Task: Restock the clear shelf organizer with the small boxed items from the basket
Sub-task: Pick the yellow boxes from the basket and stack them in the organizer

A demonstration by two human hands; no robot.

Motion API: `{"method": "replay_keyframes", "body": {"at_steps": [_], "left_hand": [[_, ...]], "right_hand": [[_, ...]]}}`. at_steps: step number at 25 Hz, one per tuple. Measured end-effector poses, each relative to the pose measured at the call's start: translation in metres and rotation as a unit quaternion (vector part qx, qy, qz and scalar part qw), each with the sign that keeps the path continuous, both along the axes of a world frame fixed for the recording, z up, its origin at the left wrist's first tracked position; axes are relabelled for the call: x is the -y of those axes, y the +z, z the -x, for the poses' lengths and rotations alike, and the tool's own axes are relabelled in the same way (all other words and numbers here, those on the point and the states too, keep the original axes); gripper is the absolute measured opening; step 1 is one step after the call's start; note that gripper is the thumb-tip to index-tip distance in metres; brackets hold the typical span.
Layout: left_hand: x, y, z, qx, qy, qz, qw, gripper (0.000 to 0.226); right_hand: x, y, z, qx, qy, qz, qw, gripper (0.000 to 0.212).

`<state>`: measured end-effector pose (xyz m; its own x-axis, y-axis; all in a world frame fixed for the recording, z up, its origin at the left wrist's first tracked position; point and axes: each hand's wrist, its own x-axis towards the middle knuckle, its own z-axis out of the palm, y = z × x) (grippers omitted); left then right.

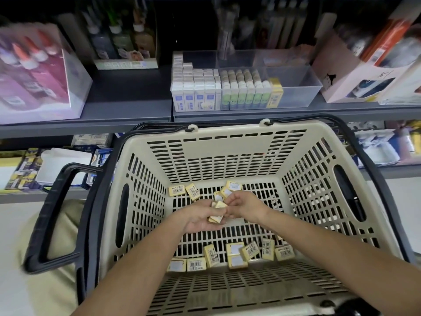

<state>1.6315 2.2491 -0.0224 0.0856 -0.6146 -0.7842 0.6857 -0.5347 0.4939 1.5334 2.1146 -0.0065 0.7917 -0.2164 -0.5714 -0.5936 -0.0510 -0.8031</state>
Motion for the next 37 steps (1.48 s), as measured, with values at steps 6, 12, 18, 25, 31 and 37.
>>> {"method": "replay_keyframes", "body": {"at_steps": [6,12,18,25,31,37], "left_hand": [[-0.013,-0.006,-0.019,0.086,0.129,-0.063,0.986,0.046],[-0.01,-0.003,-0.02,0.121,0.123,-0.07,0.982,0.033],[-0.007,-0.007,-0.017,0.166,0.037,-0.087,0.981,0.028],[-0.009,-0.003,-0.016,-0.019,-0.039,0.017,0.999,0.038],[-0.003,-0.001,-0.013,-0.051,-0.012,0.06,0.997,0.053],[0.002,0.003,-0.004,0.015,-0.077,0.012,0.997,0.047]], "right_hand": [[-0.015,-0.027,0.005,-0.027,0.32,0.374,0.87,0.041],[-0.01,-0.033,-0.002,-0.003,0.314,0.429,0.847,0.037],[-0.006,-0.024,-0.005,-0.022,0.237,0.262,0.935,0.024],[0.0,0.002,-0.009,-0.033,0.042,0.002,0.999,0.015],[0.024,0.018,0.004,-0.072,0.118,0.049,0.989,0.012],[0.027,-0.005,0.05,-0.149,0.494,0.333,0.789,0.045]]}}
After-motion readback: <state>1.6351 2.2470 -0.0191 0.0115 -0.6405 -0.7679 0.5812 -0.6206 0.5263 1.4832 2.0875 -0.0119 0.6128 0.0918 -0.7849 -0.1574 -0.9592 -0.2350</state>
